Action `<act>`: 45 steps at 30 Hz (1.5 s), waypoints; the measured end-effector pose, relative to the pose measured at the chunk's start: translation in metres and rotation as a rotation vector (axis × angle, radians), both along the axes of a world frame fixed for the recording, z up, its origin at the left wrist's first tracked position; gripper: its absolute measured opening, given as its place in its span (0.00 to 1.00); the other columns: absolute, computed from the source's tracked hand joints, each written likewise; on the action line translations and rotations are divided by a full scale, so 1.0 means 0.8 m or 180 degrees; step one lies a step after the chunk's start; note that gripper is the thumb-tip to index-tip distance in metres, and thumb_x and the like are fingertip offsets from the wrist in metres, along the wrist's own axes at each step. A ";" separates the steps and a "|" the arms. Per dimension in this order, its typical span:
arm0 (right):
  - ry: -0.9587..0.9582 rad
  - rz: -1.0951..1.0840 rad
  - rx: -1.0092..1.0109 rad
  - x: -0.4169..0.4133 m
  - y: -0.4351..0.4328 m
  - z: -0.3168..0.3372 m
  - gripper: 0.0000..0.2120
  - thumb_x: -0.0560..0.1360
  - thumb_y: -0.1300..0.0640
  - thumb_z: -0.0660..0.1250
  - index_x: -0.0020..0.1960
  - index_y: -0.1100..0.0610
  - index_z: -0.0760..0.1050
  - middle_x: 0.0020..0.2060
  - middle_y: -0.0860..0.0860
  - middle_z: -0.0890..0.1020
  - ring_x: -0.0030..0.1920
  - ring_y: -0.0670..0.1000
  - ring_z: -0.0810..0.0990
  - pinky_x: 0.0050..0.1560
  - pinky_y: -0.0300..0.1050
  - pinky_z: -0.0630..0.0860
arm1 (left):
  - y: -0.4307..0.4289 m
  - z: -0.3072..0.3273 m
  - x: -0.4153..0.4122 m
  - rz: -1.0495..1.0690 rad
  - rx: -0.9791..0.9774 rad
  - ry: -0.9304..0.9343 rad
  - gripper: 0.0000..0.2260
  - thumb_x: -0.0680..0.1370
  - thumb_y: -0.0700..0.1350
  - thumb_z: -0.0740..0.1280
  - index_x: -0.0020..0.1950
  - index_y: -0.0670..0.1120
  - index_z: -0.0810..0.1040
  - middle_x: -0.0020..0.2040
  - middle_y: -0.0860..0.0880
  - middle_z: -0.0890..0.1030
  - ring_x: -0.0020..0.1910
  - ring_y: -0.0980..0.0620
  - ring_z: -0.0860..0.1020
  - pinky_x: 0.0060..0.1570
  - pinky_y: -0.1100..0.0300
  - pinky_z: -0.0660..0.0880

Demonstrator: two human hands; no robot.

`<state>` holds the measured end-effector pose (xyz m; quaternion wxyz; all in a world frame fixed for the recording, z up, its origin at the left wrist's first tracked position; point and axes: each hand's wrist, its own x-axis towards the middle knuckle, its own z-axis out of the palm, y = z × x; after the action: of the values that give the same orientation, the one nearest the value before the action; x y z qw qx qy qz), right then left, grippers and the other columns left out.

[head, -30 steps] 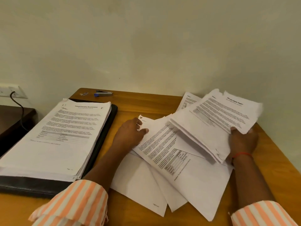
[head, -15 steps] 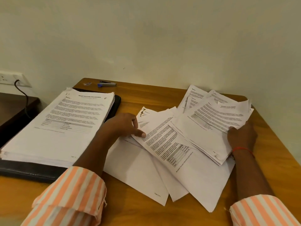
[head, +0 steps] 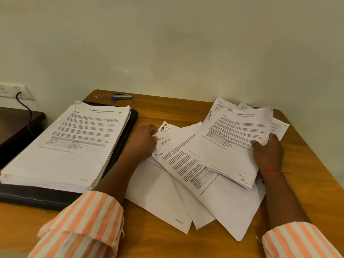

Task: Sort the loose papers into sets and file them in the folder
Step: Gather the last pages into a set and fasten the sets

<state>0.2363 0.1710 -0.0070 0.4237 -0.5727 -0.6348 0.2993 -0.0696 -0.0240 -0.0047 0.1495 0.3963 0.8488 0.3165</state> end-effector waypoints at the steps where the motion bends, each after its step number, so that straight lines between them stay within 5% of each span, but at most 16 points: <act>1: -0.0011 0.0021 -0.0001 -0.001 0.000 -0.001 0.18 0.77 0.63 0.70 0.66 0.63 0.72 0.64 0.59 0.78 0.64 0.61 0.77 0.57 0.48 0.74 | 0.002 -0.003 0.001 0.0025 -0.0041 0.0043 0.13 0.79 0.47 0.71 0.64 0.51 0.76 0.59 0.50 0.77 0.45 0.48 0.81 0.38 0.55 0.83; 3: -0.0044 0.0059 0.0011 -0.002 0.001 -0.002 0.19 0.77 0.63 0.70 0.66 0.63 0.72 0.65 0.59 0.78 0.64 0.62 0.77 0.59 0.51 0.75 | 0.005 -0.007 0.002 0.0040 -0.0065 0.0072 0.18 0.76 0.51 0.75 0.64 0.51 0.76 0.60 0.51 0.76 0.44 0.48 0.81 0.34 0.56 0.81; 7: -0.0038 0.0079 0.0014 -0.003 0.002 -0.003 0.19 0.77 0.63 0.70 0.66 0.63 0.72 0.65 0.59 0.78 0.64 0.61 0.77 0.57 0.48 0.74 | 0.007 -0.009 0.006 0.0078 0.0111 0.0074 0.19 0.75 0.50 0.77 0.63 0.50 0.77 0.58 0.50 0.78 0.50 0.49 0.80 0.42 0.54 0.82; 13: -0.0051 0.0080 0.0029 -0.003 0.002 -0.003 0.19 0.77 0.63 0.70 0.67 0.62 0.71 0.65 0.59 0.77 0.65 0.61 0.76 0.60 0.52 0.75 | 0.006 -0.004 0.013 0.0396 0.0449 -0.0447 0.09 0.75 0.46 0.77 0.48 0.51 0.77 0.41 0.52 0.79 0.38 0.54 0.80 0.33 0.63 0.74; 19: 0.0081 0.0083 0.0023 -0.003 0.002 -0.005 0.17 0.77 0.63 0.71 0.64 0.62 0.73 0.63 0.59 0.79 0.63 0.61 0.78 0.60 0.53 0.76 | 0.003 -0.001 0.015 0.0665 0.0894 -0.0359 0.06 0.78 0.49 0.73 0.43 0.50 0.79 0.39 0.53 0.83 0.32 0.58 0.82 0.27 0.72 0.72; 22: 0.0205 0.0153 0.0011 -0.004 0.002 -0.007 0.16 0.77 0.62 0.71 0.63 0.61 0.74 0.61 0.57 0.80 0.61 0.59 0.79 0.61 0.54 0.76 | -0.002 0.007 0.020 0.0816 0.1636 -0.0366 0.04 0.79 0.48 0.71 0.47 0.48 0.81 0.41 0.54 0.83 0.35 0.64 0.81 0.28 0.74 0.71; 27: 0.0059 0.0480 0.0107 -0.008 0.000 -0.008 0.17 0.78 0.62 0.70 0.66 0.60 0.72 0.63 0.57 0.79 0.63 0.59 0.78 0.62 0.52 0.75 | -0.014 0.041 0.022 0.1694 0.3224 -0.0177 0.08 0.81 0.48 0.68 0.49 0.44 0.81 0.43 0.53 0.82 0.42 0.60 0.81 0.37 0.73 0.72; 32: 0.0070 0.0605 0.0110 -0.009 -0.003 -0.008 0.18 0.78 0.62 0.70 0.67 0.60 0.72 0.64 0.57 0.78 0.64 0.59 0.77 0.59 0.45 0.71 | -0.050 0.094 -0.028 0.2333 0.4609 0.0643 0.03 0.78 0.37 0.64 0.47 0.41 0.77 0.42 0.51 0.78 0.43 0.64 0.75 0.50 0.68 0.72; 35: 0.0139 0.0610 0.0127 -0.008 -0.003 -0.008 0.18 0.78 0.62 0.70 0.66 0.60 0.72 0.65 0.57 0.78 0.64 0.59 0.76 0.60 0.46 0.71 | -0.065 0.092 -0.084 0.3106 0.5264 -0.0478 0.05 0.75 0.36 0.63 0.42 0.45 0.75 0.42 0.48 0.79 0.41 0.57 0.78 0.48 0.62 0.77; 38: 0.0145 0.0614 0.0126 -0.008 -0.001 -0.008 0.18 0.78 0.62 0.69 0.67 0.60 0.72 0.66 0.57 0.77 0.66 0.59 0.76 0.61 0.46 0.70 | -0.058 0.059 -0.103 0.3581 0.4715 -0.1839 0.08 0.73 0.38 0.64 0.39 0.50 0.78 0.45 0.51 0.84 0.45 0.51 0.84 0.49 0.54 0.83; 39: 0.0163 0.0624 0.0114 -0.008 -0.002 -0.008 0.19 0.78 0.62 0.69 0.67 0.60 0.71 0.66 0.57 0.77 0.66 0.59 0.75 0.61 0.46 0.70 | -0.052 0.054 -0.099 0.3562 0.4485 -0.1964 0.08 0.73 0.40 0.66 0.39 0.52 0.79 0.46 0.52 0.85 0.47 0.50 0.84 0.51 0.52 0.83; 42: 0.0207 0.0605 0.0089 -0.009 -0.003 -0.005 0.19 0.78 0.62 0.69 0.68 0.60 0.71 0.67 0.57 0.76 0.67 0.59 0.75 0.61 0.45 0.69 | -0.030 0.048 -0.068 0.3283 0.3662 -0.1724 0.04 0.79 0.43 0.68 0.45 0.50 0.80 0.50 0.56 0.81 0.50 0.54 0.80 0.46 0.68 0.78; 45: 0.0248 0.0582 0.0066 -0.009 -0.005 -0.004 0.19 0.78 0.63 0.69 0.68 0.60 0.71 0.67 0.57 0.77 0.66 0.58 0.75 0.60 0.44 0.69 | -0.007 0.023 -0.054 0.2604 0.2963 -0.2002 0.02 0.80 0.45 0.68 0.51 0.50 0.81 0.48 0.54 0.82 0.47 0.53 0.82 0.44 0.61 0.79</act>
<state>0.2292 0.1673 -0.0101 0.4248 -0.4959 -0.6705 0.3523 -0.1124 -0.0299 0.0134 0.0715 -0.0430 0.6223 0.7783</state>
